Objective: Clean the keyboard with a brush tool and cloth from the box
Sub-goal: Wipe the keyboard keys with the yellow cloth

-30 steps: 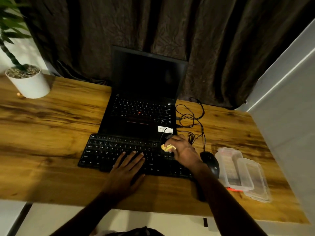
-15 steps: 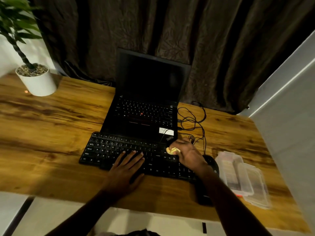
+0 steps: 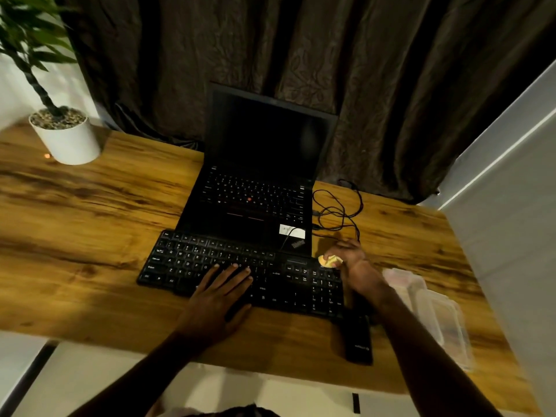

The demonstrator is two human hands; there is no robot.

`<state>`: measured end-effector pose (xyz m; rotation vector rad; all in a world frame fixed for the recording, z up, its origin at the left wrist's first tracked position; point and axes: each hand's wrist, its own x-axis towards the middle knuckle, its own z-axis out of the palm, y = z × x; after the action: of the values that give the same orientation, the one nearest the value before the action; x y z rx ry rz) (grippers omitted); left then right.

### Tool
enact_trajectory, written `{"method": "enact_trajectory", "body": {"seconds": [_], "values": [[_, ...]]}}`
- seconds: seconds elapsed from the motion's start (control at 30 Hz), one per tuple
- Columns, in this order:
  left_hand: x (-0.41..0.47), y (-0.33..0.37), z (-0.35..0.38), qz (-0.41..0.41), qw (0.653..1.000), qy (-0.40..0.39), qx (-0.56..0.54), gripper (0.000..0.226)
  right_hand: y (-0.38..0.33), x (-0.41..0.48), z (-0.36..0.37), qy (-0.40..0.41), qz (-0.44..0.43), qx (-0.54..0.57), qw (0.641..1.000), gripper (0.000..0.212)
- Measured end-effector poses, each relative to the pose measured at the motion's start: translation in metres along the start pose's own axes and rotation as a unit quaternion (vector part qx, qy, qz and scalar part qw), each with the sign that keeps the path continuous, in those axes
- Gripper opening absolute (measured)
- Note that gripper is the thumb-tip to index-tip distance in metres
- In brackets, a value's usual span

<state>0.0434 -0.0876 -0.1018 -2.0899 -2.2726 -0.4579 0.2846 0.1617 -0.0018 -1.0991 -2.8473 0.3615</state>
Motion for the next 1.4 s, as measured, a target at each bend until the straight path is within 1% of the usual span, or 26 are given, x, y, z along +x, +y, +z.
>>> {"method": "enact_trajectory", "body": {"seconds": [0.07,0.13,0.17,0.23,0.3,0.43,0.57,0.6,0.67,0.77,0.9,1.03,1.17,1.23,1.33,1.4], "values": [[0.0,0.0,0.001,0.0,1.0,-0.001,0.003,0.06,0.02,-0.008,0.0,0.004,0.024,-0.014,1.0,0.028],[-0.001,0.001,0.002,-0.002,1.0,0.002,0.009,0.06,0.024,-0.011,0.002,0.007,0.033,-0.034,0.999,0.029],[-0.001,0.001,0.001,-0.001,1.0,0.006,0.013,0.059,0.024,-0.01,0.005,0.018,0.022,-0.034,0.999,0.029],[-0.001,0.001,0.001,0.001,1.0,0.02,0.014,0.059,0.016,-0.008,0.009,0.025,0.015,0.004,1.0,0.028],[-0.002,0.001,0.002,0.001,0.999,0.034,0.007,0.058,0.013,-0.005,0.01,0.049,0.006,0.007,0.999,0.03],[-0.002,0.0,0.003,0.01,0.999,0.042,0.005,0.058,0.033,-0.017,0.01,0.044,0.007,0.042,0.998,0.025],[-0.002,0.0,0.003,0.015,0.999,0.048,0.002,0.058,0.044,-0.031,0.016,0.04,0.05,0.075,0.995,0.035],[-0.002,0.0,0.003,0.012,0.999,0.046,0.002,0.058,0.041,-0.033,0.019,0.046,0.063,0.079,0.994,0.035],[-0.002,0.001,0.003,0.004,0.999,0.039,0.005,0.06,0.035,-0.034,0.024,0.056,0.083,0.085,0.991,0.028],[-0.002,0.0,0.004,-0.002,0.999,0.035,0.011,0.062,0.033,-0.036,0.029,0.061,0.078,0.087,0.991,0.028],[-0.002,0.0,0.004,-0.001,0.999,0.047,0.007,0.06,0.029,-0.045,0.028,0.096,0.042,0.1,0.989,0.029],[-0.001,0.0,0.005,-0.002,0.999,0.045,0.011,0.061,0.016,-0.038,0.03,0.095,0.023,0.111,0.989,0.028],[-0.001,-0.001,0.005,0.005,0.999,0.041,0.014,0.062,-0.025,-0.023,0.03,0.067,-0.042,0.096,0.992,0.033],[-0.002,0.0,0.005,0.01,0.999,0.044,0.011,0.061,-0.034,-0.014,0.03,0.059,-0.078,0.086,0.991,0.032],[-0.002,0.0,0.003,0.011,0.999,0.044,0.006,0.06,-0.022,-0.015,0.025,0.04,-0.064,0.072,0.995,0.029],[-0.001,0.0,0.003,0.01,0.999,0.044,0.006,0.059,-0.008,-0.025,0.021,0.051,-0.047,0.066,0.995,0.029]]}}
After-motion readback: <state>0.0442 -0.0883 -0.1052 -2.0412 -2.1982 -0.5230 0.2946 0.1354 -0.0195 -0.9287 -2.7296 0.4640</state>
